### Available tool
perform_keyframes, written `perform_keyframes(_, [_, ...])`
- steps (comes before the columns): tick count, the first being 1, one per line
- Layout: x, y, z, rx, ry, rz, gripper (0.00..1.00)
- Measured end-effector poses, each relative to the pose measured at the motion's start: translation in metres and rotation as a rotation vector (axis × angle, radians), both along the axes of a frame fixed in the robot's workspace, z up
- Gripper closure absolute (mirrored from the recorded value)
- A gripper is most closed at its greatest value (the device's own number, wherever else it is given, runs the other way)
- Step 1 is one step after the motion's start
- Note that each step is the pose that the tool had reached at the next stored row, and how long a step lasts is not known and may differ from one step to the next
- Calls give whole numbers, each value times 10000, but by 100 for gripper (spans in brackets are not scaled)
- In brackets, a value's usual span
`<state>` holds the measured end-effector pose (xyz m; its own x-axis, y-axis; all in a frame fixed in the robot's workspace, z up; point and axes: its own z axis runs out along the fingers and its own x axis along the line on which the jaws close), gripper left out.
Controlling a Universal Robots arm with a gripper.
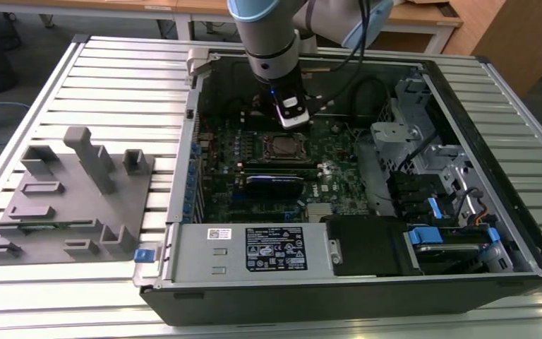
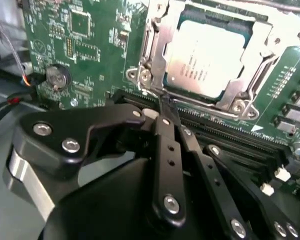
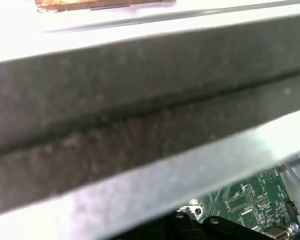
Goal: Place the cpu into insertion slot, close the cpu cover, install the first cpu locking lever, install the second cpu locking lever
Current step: 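Install the first cpu locking lever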
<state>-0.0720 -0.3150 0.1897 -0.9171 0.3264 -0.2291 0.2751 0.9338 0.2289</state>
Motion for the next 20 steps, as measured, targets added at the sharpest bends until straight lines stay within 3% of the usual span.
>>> perform_keyframes(4, [-1,-2,55,54,-15,0,89])
perform_keyframes(9, [-2,-2,141,60,-15,1,89])
perform_keyframes(16, [-1,-2,149,61,-2,2,89])
perform_keyframes(17, [0,-2,150,53,93,2,89])
perform_keyframes(18, [1,-2,150,37,242,1,89])
perform_keyframes(20, [4,-3,150,-37,619,-1,89])
